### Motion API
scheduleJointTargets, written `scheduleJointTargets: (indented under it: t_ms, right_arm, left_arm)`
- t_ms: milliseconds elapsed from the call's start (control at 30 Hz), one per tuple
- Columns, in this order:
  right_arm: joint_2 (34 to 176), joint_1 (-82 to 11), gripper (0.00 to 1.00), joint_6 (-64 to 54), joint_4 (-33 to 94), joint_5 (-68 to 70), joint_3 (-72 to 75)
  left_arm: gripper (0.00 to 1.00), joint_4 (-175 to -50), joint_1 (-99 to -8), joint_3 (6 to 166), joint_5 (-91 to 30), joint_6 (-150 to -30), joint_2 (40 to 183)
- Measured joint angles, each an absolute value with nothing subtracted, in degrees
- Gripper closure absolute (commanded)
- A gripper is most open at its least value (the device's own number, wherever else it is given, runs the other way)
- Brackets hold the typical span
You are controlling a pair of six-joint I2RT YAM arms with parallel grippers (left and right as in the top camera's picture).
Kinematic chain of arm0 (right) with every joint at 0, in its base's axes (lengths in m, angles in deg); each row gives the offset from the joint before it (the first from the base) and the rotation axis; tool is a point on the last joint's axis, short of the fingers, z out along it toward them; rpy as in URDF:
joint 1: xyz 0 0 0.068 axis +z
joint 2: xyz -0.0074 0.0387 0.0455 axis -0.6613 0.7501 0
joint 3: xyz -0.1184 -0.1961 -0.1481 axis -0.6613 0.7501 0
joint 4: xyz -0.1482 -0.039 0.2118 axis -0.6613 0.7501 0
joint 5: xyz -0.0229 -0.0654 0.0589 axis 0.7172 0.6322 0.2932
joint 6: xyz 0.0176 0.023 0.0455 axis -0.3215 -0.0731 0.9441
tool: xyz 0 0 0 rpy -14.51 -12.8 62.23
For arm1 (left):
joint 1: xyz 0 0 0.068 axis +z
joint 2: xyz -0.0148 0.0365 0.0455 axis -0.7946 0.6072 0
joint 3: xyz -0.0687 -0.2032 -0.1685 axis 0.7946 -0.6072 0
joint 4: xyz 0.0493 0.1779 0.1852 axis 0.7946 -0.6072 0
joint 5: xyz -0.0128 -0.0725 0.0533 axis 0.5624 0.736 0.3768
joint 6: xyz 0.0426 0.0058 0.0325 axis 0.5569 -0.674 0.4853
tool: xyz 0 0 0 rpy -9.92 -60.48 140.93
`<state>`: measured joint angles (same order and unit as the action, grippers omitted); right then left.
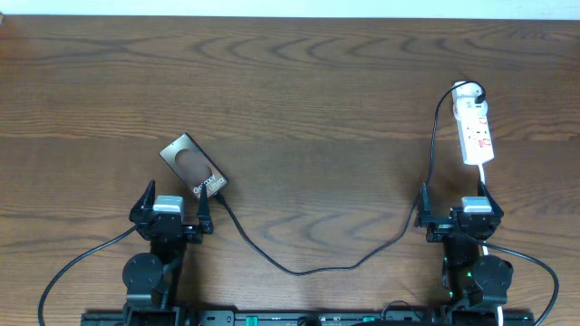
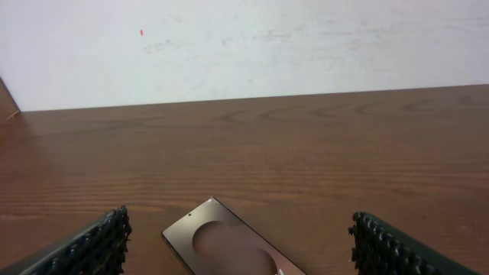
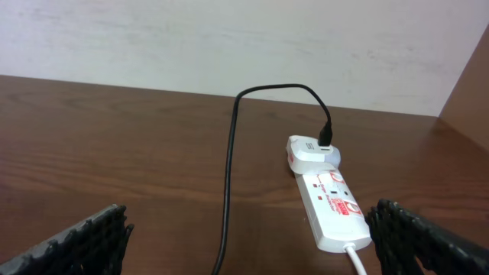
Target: Plug charger to phone and switch on socket
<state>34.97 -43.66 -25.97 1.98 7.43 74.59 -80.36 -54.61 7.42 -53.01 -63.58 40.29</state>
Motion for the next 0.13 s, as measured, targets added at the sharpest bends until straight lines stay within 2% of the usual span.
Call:
scheduleJointTargets:
  t_ms: [133]
  right_arm:
    - [34.97, -43.66, 0.01, -25.97, 1.98, 7.43, 74.59]
  left_arm:
    - [0.10, -80.36, -54.61, 7.42, -53.01, -63.58, 40.29]
